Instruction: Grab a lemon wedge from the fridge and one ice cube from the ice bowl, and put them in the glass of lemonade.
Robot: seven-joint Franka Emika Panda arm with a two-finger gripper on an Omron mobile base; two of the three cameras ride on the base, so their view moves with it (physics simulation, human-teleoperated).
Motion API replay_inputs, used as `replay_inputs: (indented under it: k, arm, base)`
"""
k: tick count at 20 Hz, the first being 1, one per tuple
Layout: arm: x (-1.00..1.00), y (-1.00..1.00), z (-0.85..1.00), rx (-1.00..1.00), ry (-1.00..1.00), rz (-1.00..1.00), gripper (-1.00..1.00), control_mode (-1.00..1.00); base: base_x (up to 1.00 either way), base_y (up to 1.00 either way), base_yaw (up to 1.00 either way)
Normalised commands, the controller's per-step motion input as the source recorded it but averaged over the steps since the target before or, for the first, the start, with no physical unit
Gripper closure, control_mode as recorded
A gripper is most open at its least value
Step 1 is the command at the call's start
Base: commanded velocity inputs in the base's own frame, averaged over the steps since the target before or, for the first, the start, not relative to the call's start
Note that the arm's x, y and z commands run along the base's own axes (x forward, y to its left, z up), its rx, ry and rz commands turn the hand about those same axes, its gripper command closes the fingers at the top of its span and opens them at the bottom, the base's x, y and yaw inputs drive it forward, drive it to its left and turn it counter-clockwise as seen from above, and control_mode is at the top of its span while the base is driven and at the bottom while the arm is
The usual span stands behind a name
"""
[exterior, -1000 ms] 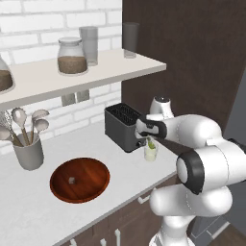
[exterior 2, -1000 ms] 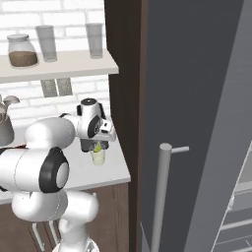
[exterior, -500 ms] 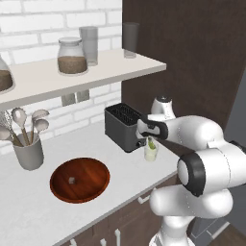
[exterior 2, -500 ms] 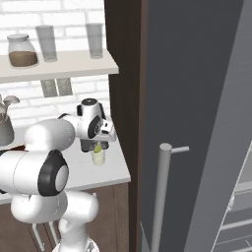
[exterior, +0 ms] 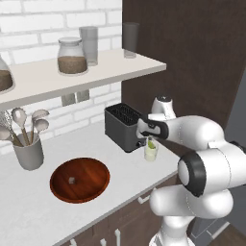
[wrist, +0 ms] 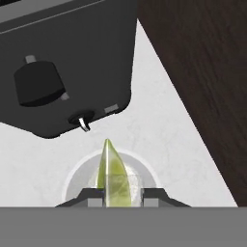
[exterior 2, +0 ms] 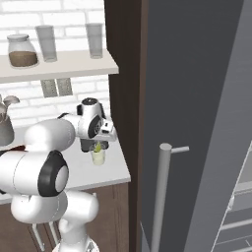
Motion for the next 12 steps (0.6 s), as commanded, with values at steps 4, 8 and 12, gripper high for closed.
replay_inputs:
  k: [4,8,12]
  arm:
    - [-0.01,0.1,0.0,0.0,0.0,0.0,1.0,-1.0]
    - [-0.07,0.0,0.0,0.0,0.0,0.0,1.0,-1.0]
    - [-0.02,-0.04,0.0,0.0,0.0,0.0,1.0,-1.0]
  base:
    - [0.0,0.0,0.0]
    - [0.0,0.0,0.0]
    - [0.0,0.0,0.0]
